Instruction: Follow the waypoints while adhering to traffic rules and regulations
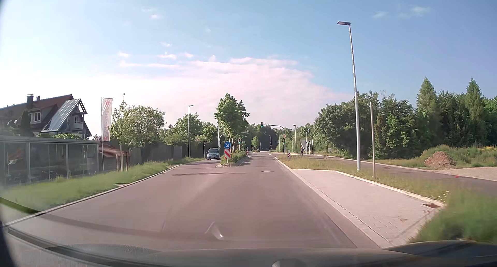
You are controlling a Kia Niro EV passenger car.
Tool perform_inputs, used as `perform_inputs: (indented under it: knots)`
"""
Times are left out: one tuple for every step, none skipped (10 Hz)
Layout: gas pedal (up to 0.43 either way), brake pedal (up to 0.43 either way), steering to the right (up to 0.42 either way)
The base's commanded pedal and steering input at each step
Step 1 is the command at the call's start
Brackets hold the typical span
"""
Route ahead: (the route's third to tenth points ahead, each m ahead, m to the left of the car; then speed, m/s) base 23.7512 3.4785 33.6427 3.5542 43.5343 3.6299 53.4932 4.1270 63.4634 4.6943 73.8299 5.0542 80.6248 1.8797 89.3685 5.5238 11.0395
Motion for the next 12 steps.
perform_inputs:
  knots:
    - [0.087,0.000,-0.004]
    - [0.087,0.000,-0.004]
    - [0.087,0.000,-0.004]
    - [0.087,0.000,-0.004]
    - [0.087,0.000,-0.005]
    - [0.087,0.000,-0.004]
    - [0.087,0.000,-0.004]
    - [0.087,0.000,-0.004]
    - [0.087,0.000,-0.004]
    - [0.087,0.000,-0.004]
    - [0.087,0.000,-0.004]
    - [0.087,0.000,-0.004]
